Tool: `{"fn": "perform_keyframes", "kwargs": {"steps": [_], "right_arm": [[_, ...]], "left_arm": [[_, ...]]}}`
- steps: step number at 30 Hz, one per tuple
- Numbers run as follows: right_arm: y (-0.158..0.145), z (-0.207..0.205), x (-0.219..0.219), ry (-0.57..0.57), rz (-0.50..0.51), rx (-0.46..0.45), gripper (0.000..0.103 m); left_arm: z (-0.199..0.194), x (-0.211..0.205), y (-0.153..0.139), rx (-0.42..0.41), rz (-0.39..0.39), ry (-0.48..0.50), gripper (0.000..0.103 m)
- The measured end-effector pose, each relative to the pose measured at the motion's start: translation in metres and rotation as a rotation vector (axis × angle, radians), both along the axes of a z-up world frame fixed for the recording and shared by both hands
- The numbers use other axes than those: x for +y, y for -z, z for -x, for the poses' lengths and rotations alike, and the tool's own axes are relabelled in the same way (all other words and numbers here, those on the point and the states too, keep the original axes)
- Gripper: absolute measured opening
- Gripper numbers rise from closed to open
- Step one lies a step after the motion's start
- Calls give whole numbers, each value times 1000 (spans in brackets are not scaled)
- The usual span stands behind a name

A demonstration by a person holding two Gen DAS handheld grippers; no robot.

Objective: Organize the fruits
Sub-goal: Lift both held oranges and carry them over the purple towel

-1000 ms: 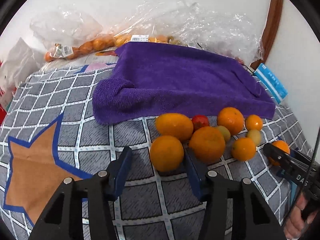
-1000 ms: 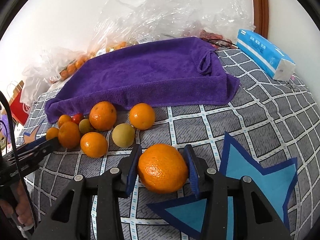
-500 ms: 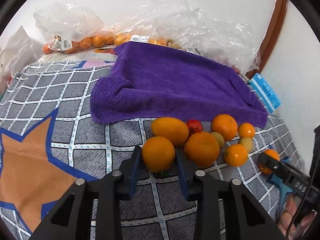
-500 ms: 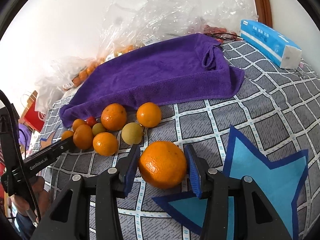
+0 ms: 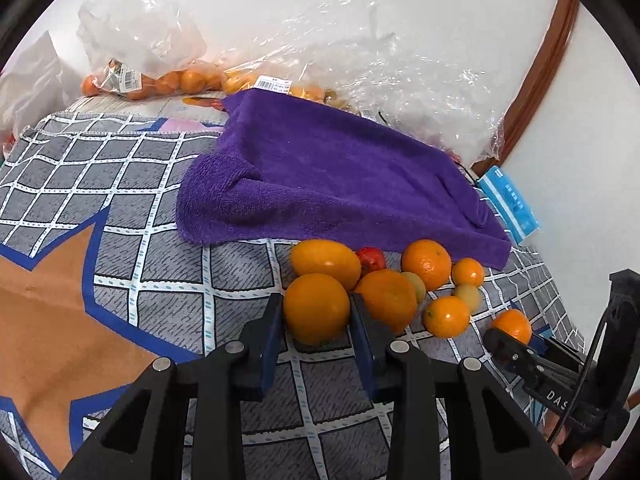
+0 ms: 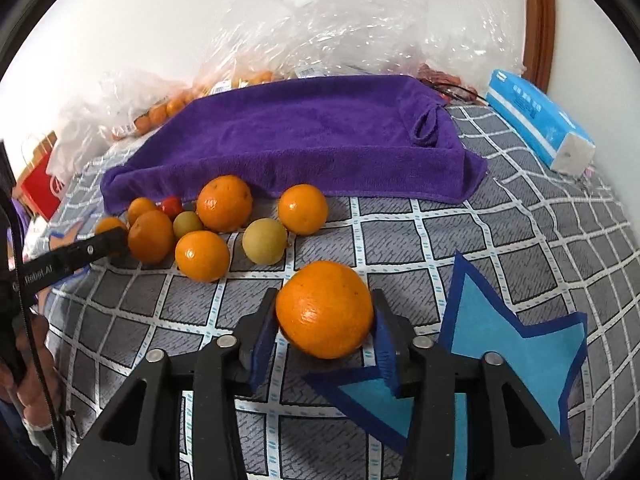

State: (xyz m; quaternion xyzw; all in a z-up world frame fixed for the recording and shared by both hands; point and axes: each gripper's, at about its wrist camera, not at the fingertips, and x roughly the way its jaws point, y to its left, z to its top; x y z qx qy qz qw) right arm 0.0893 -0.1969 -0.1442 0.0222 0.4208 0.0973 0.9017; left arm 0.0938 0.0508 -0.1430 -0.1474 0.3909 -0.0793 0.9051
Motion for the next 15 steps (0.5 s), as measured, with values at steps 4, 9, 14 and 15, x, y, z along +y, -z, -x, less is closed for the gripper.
{"fn": "perform_keyframes", "kwargs": {"steps": [4, 9, 14, 15], "right_arm": [[-2, 4, -1, 6, -7, 5, 43], [-14, 8, 5, -7, -16, -4, 43], [-38, 4, 9, -18, -30, -49, 43], [-43, 2, 10, -20, -31, -60, 43]], "left_arm": [[2, -4, -3, -14, -11, 15, 31], [6, -6, -10, -23, -19, 11, 31], [13, -3, -32, -42, 55, 26, 31], [14, -4, -36, -48, 54, 26, 31]]}}
